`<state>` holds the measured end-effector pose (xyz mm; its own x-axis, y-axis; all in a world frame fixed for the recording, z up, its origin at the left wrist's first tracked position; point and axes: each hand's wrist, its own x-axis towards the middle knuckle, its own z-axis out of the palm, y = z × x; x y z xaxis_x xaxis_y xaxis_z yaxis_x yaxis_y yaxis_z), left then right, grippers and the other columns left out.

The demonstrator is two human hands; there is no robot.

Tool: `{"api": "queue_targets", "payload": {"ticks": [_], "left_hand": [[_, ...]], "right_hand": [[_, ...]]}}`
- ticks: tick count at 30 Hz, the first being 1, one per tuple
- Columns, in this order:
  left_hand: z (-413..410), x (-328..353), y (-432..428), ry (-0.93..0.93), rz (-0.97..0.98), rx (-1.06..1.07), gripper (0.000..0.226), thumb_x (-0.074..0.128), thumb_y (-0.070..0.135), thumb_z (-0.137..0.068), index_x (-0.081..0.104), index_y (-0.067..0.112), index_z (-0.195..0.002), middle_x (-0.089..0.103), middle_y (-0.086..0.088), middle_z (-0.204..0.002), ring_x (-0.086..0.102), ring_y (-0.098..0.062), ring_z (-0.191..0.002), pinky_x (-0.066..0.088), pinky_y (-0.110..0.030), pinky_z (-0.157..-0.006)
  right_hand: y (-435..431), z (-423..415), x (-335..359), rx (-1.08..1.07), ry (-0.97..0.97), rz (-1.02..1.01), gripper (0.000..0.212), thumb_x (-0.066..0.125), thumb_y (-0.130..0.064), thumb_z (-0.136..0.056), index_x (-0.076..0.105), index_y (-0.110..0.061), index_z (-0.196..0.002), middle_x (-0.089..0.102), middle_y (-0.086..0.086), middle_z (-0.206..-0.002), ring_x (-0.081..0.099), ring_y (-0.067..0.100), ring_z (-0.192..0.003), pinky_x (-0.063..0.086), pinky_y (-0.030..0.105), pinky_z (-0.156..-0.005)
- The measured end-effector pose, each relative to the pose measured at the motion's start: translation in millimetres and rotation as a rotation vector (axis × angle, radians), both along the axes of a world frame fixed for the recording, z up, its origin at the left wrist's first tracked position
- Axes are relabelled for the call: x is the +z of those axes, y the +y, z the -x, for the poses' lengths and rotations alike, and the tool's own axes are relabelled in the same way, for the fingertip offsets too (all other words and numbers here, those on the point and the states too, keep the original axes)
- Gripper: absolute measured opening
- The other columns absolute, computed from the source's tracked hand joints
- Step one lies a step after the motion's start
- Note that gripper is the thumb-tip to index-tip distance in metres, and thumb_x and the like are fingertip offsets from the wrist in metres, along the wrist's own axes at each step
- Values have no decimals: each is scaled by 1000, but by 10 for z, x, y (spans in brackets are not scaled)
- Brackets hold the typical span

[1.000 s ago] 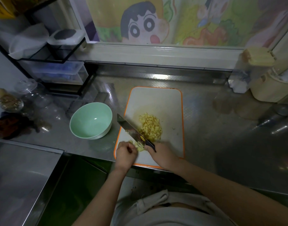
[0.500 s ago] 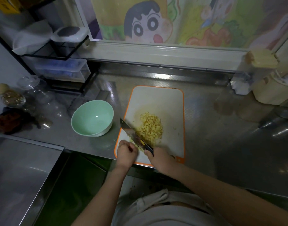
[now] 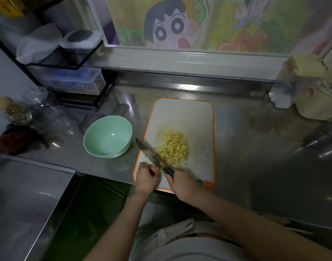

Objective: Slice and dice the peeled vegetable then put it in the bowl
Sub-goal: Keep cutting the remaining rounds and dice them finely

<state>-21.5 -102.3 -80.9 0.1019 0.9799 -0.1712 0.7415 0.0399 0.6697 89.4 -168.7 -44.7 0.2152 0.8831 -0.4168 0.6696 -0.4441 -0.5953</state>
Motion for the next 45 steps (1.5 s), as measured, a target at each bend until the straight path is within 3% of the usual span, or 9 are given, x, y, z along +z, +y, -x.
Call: {"api": "queue_targets", "payload": {"ticks": [5, 12, 16, 21, 27, 32, 37, 42, 45], "left_hand": [[-6, 99, -47, 2, -44, -11, 39, 59, 4, -83, 36, 21, -56, 44, -6, -80, 47, -18, -73, 34, -17, -69], [19, 23, -16, 66, -12, -93, 14, 56, 6, -87, 65, -4, -85, 48, -15, -97, 54, -29, -93, 27, -13, -74], [24, 56, -18, 57, -43, -143, 12, 52, 5, -89, 64, 2, -92, 53, -15, -104, 52, -26, -100, 27, -14, -77], [-40, 104, -54, -101, -37, -145, 7, 60, 22, -88, 55, 17, -88, 47, 1, -90, 52, -17, -83, 29, -17, -68], [-201, 187, -57, -216, -32, -120, 12, 60, 18, -89, 56, 15, -78, 47, 1, -83, 48, -14, -76, 28, -17, -63], [-224, 178, -45, -279, 57, 8, 12, 60, 10, -85, 58, 17, -76, 60, -7, -90, 51, -10, -77, 32, -16, -65], [-213, 216, -51, -258, 90, 77, 10, 57, 9, -86, 55, 13, -77, 55, 5, -72, 51, -15, -77, 32, -17, -55], [20, 145, 17, -179, 44, 111, 24, 56, 10, -85, 48, 22, -66, 59, -5, -79, 54, -23, -78, 32, -23, -65], [154, 84, 43, -167, 57, 174, 18, 53, 10, -89, 52, 14, -71, 61, -12, -82, 56, -26, -80, 36, -26, -69]], "right_hand": [[68, -109, -31, 13, 70, -5, 42, 41, -37, -99, 56, 1, -110, 61, 20, -103, 61, 32, -96, 49, 35, -80], [14, -263, 12, -63, 193, -74, 33, 40, -37, -99, 50, -13, -78, 44, -1, -62, 44, 12, -55, 33, 25, -53], [41, -340, 76, -141, 330, -108, 40, 42, -37, -99, 41, -16, -65, 36, 1, -55, 35, 13, -47, 27, 26, -49], [65, -330, 97, -276, 500, -76, 39, 43, -40, -98, 41, -17, -66, 31, -1, -47, 28, 7, -33, 24, 23, -40], [66, -288, 128, -378, 641, -20, 29, 43, -40, -98, 45, -18, -78, 28, -5, -43, 24, 7, -31, 20, 17, -34], [18, -302, 137, -408, 690, -18, 39, 44, -38, -98, 32, -19, -66, 26, -4, -44, 21, 7, -30, 17, 17, -34], [-29, -310, 128, -378, 682, -18, 34, 44, -38, -98, 35, -19, -71, 27, -2, -49, 22, 8, -34, 19, 19, -36], [-73, -336, 104, -255, 453, -61, 35, 41, -39, -99, 45, -17, -72, 36, -1, -55, 35, 11, -45, 29, 26, -46], [-98, -303, 81, -184, 391, -33, 38, 41, -40, -99, 44, -19, -67, 40, 1, -58, 40, 13, -52, 33, 29, -57]]}}
